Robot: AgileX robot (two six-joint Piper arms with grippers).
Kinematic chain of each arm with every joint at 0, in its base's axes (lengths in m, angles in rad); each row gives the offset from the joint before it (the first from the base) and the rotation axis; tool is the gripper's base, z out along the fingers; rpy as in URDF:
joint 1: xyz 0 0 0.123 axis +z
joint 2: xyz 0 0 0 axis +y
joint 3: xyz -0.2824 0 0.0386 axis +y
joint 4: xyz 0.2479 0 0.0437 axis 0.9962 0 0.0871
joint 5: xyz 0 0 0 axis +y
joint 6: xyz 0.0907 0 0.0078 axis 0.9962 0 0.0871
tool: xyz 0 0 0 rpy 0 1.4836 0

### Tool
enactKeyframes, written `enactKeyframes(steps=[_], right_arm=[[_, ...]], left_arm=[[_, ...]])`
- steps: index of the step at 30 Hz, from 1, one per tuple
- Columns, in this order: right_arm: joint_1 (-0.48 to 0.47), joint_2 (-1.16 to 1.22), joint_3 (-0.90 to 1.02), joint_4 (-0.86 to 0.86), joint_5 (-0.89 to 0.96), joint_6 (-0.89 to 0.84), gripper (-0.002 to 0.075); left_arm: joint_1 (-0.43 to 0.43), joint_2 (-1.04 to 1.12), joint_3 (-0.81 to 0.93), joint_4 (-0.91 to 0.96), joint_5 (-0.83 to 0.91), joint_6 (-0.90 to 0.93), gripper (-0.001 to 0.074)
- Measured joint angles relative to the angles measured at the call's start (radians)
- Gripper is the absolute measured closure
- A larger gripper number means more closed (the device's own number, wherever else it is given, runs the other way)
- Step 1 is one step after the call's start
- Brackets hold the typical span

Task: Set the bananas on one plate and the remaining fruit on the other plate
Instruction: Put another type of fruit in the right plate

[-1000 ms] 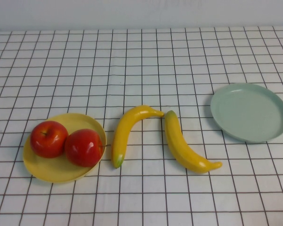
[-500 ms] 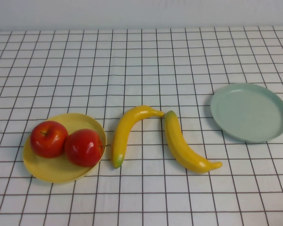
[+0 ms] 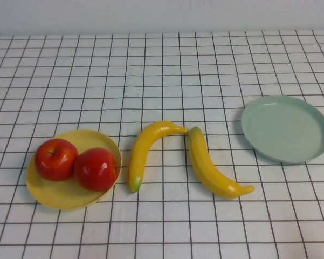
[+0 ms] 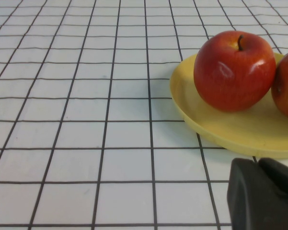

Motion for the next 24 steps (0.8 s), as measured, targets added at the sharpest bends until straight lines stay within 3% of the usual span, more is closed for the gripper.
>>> enactKeyframes(steps=[3, 5, 9, 20, 24], right_arm=[[0.0, 0.0, 0.0, 0.343, -0.061, 0.018, 0.0741], [0.0, 0.0, 0.0, 0.425, -0.077, -0.022, 0.0741], [0.0, 0.0, 0.0, 0.46, -0.106, -0.167, 0.0741], [0.0, 0.0, -0.002, 0.517, -0.101, -0.238, 0.0742], [0.0, 0.012, -0.089, 0.457, -0.034, -0.355, 0.0742]], left_arm=[[0.0, 0.0, 0.0, 0.0, 0.0, 0.0, 0.0738], [0.0, 0.0, 0.0, 0.0, 0.0, 0.0, 0.0738], [0.0, 0.0, 0.0, 0.0, 0.0, 0.0, 0.0738], [0.0, 0.0, 0.0, 0.0, 0.0, 0.0, 0.0738], [0.0, 0.0, 0.0, 0.0, 0.0, 0.0, 0.0738]])
